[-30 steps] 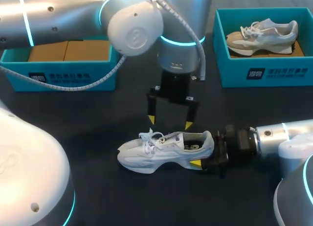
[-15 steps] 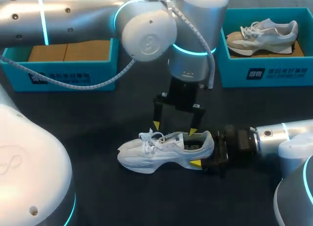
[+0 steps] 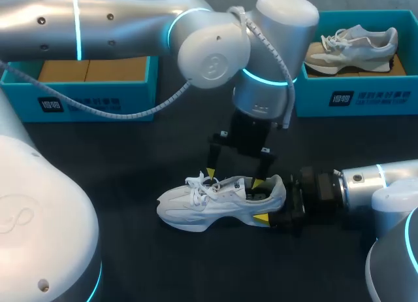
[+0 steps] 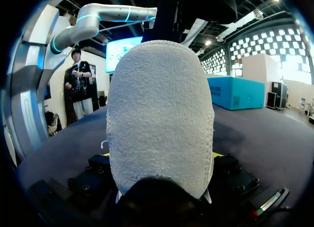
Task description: Take the shoe out of the shoebox, open the shoe tongue, remove and reinsert the insole, then place the shoe into the shoebox
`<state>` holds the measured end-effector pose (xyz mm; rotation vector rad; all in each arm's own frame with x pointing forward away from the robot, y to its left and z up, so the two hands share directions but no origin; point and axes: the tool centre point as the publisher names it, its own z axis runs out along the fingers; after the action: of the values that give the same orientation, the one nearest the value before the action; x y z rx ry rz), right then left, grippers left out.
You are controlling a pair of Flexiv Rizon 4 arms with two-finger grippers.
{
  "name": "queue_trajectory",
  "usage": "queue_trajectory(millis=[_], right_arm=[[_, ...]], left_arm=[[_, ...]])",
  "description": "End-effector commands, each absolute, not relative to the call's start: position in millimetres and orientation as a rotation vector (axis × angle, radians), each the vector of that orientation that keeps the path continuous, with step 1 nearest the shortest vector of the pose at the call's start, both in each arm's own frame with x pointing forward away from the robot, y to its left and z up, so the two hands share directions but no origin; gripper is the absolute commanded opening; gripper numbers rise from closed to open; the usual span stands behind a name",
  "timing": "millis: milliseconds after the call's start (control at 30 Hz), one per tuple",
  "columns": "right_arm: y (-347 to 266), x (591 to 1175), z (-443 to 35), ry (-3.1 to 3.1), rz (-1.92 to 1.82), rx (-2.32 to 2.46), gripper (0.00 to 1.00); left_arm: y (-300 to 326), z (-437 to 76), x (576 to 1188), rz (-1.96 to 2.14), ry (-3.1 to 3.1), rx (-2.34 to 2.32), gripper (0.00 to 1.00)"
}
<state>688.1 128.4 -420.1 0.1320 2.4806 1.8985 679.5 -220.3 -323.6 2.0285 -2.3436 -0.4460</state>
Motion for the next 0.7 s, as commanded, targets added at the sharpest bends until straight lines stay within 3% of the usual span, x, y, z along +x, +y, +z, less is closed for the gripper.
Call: queue_trajectory(millis=[33, 700], right_arm=[[129, 688, -420, 2.485, 1.893, 0.133, 0.0], [129, 688, -420, 2.485, 1.893, 0.133, 0.0]], left_arm=[[-221, -326, 680, -0.461, -2.343, 2.034, 1.0], [-210, -340, 672, -0.573, -2.394, 2.033, 0.99]])
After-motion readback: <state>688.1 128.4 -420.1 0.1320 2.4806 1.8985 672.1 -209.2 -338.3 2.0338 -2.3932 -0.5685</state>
